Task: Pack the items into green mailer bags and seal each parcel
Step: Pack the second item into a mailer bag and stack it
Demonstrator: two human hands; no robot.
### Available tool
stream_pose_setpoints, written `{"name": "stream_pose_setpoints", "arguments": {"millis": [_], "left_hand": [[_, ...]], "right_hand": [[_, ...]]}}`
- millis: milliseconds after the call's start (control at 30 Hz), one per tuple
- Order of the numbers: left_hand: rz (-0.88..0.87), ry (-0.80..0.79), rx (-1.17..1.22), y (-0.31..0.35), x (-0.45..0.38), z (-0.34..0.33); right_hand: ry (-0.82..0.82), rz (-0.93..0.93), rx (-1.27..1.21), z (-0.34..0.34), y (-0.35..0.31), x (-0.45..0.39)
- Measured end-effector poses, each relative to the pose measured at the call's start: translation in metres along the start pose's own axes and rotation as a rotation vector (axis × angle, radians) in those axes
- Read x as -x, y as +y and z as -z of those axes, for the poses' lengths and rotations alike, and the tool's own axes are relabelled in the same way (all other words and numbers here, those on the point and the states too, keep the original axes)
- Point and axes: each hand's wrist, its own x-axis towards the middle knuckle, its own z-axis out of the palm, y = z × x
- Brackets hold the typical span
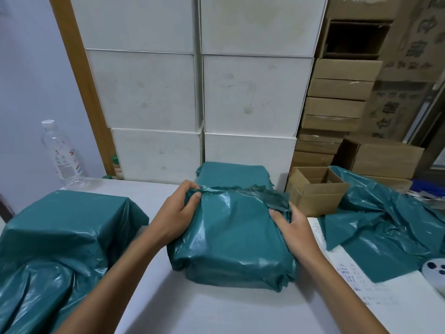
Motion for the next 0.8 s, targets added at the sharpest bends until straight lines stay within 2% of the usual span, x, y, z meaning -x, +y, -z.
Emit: {"name": "stream_pose_setpoints", "arguments": {"millis": [467, 667, 800], "left_hand": [[-0.017, 0.178, 0.082, -0.019, 0.008, -0.02], [0.109, 0.168, 0.105, -0.021, 0.006, -0.019], [0.283, 0.109, 0.21, -0.013, 0.001, -0.014]], "right_hand": [[0.184, 0.078, -0.071, -0.021, 0.013, 0.015], [0.149, -0.027, -0.061, -0.017, 0.007, 0.013], [0.117, -0.218, -0.116, -0.012, -0.004, 0.012]]}}
